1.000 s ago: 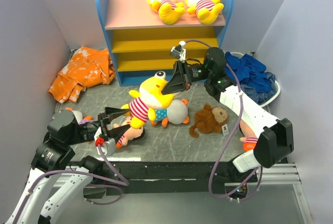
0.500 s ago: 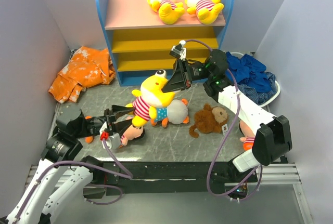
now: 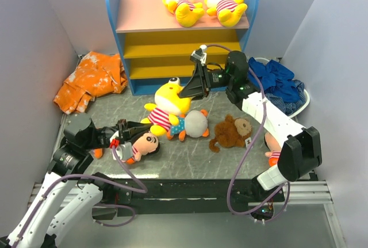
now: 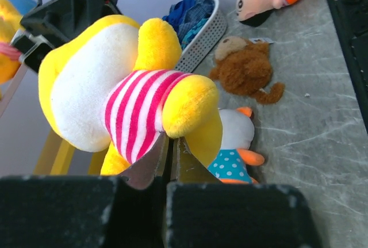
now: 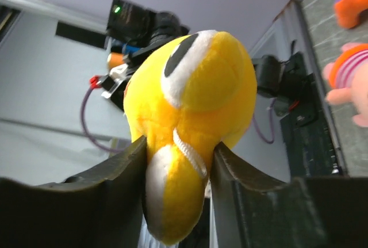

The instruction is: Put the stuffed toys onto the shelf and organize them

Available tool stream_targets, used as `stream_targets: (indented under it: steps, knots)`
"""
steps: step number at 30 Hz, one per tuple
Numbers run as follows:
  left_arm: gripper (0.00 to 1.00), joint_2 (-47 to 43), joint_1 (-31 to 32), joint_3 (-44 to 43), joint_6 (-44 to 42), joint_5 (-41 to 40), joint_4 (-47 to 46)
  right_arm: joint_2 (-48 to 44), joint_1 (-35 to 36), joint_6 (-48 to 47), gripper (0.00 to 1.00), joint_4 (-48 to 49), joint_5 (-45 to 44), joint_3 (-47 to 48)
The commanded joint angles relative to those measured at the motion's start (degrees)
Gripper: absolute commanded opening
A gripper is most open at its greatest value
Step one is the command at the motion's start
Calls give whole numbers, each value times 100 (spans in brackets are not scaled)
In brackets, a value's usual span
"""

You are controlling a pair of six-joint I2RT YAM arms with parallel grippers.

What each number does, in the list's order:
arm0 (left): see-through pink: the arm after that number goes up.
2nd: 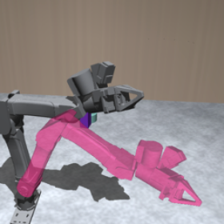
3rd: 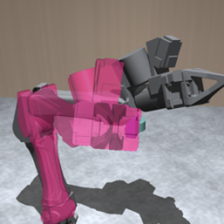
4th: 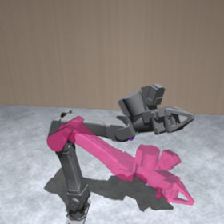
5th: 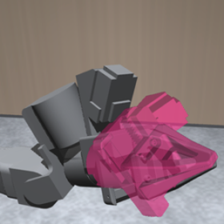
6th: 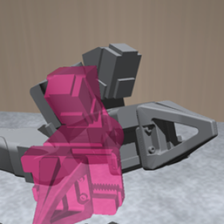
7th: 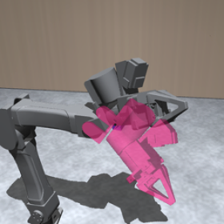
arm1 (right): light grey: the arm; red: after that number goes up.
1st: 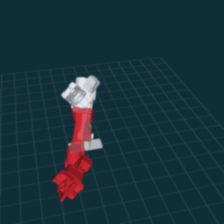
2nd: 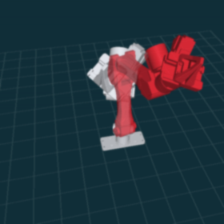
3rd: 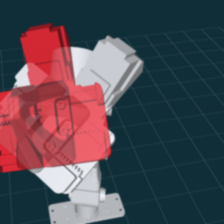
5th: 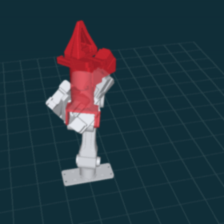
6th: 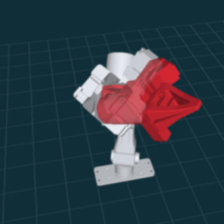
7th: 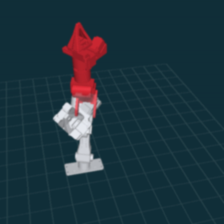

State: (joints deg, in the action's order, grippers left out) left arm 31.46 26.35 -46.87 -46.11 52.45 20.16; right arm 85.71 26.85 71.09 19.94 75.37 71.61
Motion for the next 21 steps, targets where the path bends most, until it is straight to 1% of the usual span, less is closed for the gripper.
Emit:
stream_targets:
  steps: [1, 3, 6, 7, 11, 12, 13, 14, 17, 21]
  knots:
    - [1, -52, 37, -296, 611, -533, -618, -309, -153, -1368, 56, -1674, -637, 546]
    - [1, -114, 28, -279, 682, -770, -820, -397, -250, -1501, 59, -1810, -804, 564]
    - [1, -149, 37, -313, 761, -999, -988, -520, -338, -1423, 66, -1705, -954, 468]
    - [1, -149, 28, -340, 735, -1052, -988, -573, -365, -1449, 72, -1731, -1033, 433]
    - [1, 17, 37, -612, 498, -1254, -821, -731, -514, -1694, 76, -2134, -1288, 441]
    - [1, 35, 28, -734, 454, -1367, -847, -775, -593, -1730, 79, -2179, -1349, 441]
    - [1, 61, 28, -779, 471, -1464, -917, -897, -619, -1730, 91, -2223, -1402, 424]
    - [1, 79, 37, -814, 454, -1517, -952, -959, -654, -1747, 100, -2232, -1490, 397]
    - [1, 219, 28, -1034, 287, -1693, -997, -1197, -778, -1861, 100, -2468, -1648, 406]
    - [1, 544, 28, -1552, 59, -1931, -900, -1521, -936, -1950, 100, -2697, -1841, 362]
